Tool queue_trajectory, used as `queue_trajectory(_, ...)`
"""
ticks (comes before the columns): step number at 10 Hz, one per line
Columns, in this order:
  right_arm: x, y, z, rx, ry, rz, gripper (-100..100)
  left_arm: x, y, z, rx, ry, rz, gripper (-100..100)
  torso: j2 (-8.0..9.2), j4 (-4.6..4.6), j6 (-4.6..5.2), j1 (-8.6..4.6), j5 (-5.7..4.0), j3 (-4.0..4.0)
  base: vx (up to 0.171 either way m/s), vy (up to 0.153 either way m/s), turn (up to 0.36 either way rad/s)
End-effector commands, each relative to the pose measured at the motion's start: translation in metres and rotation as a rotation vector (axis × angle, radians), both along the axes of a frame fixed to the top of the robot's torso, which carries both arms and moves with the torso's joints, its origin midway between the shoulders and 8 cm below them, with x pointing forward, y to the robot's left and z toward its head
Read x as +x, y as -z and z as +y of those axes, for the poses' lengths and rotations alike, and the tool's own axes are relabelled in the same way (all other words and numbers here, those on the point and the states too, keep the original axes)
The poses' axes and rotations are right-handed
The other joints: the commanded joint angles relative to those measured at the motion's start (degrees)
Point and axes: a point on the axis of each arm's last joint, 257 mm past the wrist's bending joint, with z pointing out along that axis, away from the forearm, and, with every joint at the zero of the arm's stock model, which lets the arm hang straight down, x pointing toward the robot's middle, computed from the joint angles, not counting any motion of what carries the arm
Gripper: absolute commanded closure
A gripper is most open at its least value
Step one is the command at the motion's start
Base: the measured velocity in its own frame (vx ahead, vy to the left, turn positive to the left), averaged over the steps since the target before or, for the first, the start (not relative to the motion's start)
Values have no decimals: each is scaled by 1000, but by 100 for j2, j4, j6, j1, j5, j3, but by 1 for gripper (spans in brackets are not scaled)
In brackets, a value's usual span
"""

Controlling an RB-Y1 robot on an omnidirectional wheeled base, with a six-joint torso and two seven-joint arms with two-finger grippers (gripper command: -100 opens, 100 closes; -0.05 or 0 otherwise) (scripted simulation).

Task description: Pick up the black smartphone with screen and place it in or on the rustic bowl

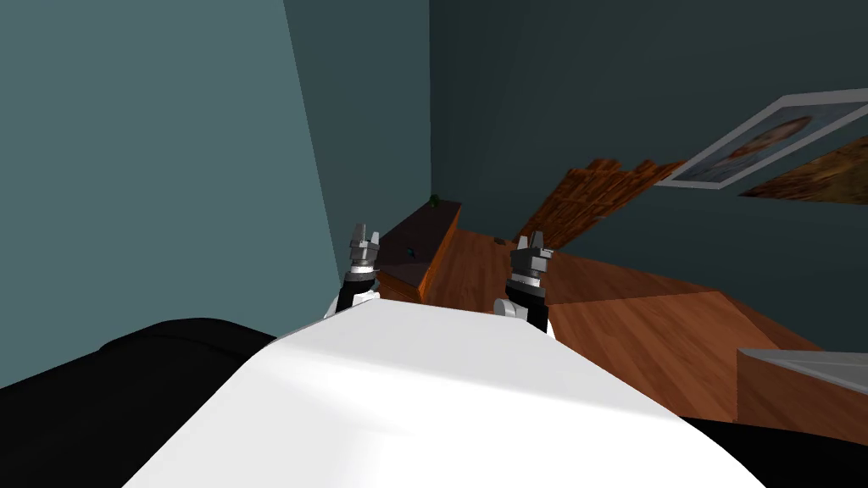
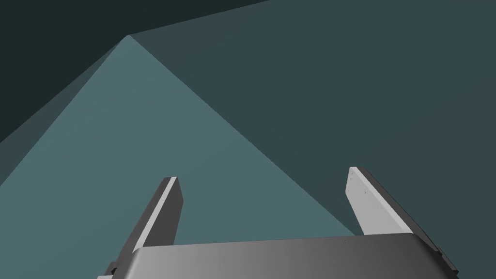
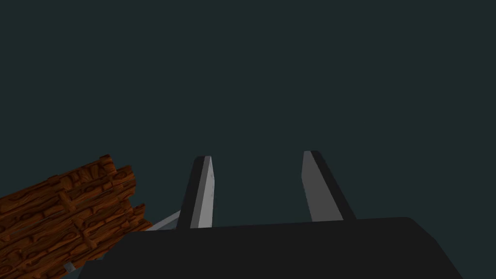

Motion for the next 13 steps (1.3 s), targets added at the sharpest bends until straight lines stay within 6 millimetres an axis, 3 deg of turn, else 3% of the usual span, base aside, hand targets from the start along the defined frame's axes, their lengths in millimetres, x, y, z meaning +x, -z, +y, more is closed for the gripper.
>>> queue_trajectory(1, 0, 0, 0, 0, 0, 0, 0, 6, 11, 5, -3, 0, 40, -100, 0, 0, 0, 0, 0, 0, -15, -41, 10)
queue_trajectory(2, 0, 0, 0, 0, 0, 0, 0, 12, 30, 12, -8, 1, 108, -100, 0, 0, 1, 4, 1, 0, -14, -52, 11)
queue_trajectory(3, 0, 0, 0, 0, 0, 0, 0, 12, 30, 12, -8, 1, 110, -100, 0, 0, 0, 1, 1, 0, -9, -47, 12)
queue_trajectory(4, 0, 0, 0, 0, 0, 0, 0, 17, 49, 19, -13, 2, 173, -100, -2, 0, 1, 3, 0, -1, -11, -52, 15)
queue_trajectory(5, 0, 0, 0, 0, 0, 0, 0, 18, 52, 20, -15, 0, 187, -100, -2, 0, 1, 1, 0, -1, -9, -51, 7)
queue_trajectory(6, 0, 0, 0, 0, 0, 0, 0, 23, 74, 28, -22, -1, 261, -100, -3, 0, 0, 2, 0, -1, -12, -69, 16)
queue_trajectory(7, 0, 0, 0, 0, 0, 0, 0, 23, 77, 29, -24, -2, 270, -100, -1, 0, 0, -4, -1, 0, -6, -62, 14)
queue_trajectory(12, 0, 0, 0, 0, 0, 0, 0, 27, 149, 61, -53, -18, 508, -100, -6, -1, 0, 0, -1, -3, 0, -66, 14)
queue_trajectory(13, 0, 0, 0, 0, 0, 0, 0, 28, 155, 62, -56, -22, 529, -100, -5, -1, 0, -4, -1, -3, 5, -64, 14)
